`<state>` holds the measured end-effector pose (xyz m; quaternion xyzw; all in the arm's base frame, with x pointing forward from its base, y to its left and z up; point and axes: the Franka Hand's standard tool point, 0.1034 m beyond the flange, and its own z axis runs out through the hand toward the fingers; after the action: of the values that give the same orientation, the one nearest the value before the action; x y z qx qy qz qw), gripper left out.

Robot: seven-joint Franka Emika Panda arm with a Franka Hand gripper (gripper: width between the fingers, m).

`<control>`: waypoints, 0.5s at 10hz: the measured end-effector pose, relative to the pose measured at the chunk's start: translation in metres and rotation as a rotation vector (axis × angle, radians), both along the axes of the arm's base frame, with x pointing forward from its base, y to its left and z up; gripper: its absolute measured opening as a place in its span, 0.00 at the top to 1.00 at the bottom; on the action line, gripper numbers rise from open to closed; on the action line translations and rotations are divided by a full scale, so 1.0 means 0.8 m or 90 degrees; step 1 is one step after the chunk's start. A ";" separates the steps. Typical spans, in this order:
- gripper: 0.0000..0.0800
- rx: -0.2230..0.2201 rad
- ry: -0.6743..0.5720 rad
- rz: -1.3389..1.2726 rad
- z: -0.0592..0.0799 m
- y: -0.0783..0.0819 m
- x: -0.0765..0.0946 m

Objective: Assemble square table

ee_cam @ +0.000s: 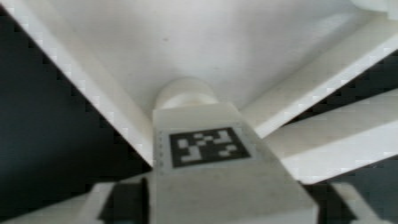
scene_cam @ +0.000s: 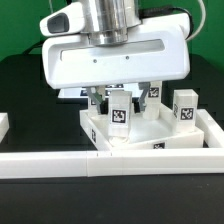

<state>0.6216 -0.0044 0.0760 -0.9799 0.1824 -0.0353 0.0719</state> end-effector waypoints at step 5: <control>0.64 0.025 0.036 -0.251 -0.004 -0.003 0.002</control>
Offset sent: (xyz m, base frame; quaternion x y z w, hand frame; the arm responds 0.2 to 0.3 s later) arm 0.0000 0.0000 0.0000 0.0000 0.0000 0.1938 0.9810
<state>0.6232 -0.0069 0.0730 -0.9242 0.3736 -0.0174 0.0773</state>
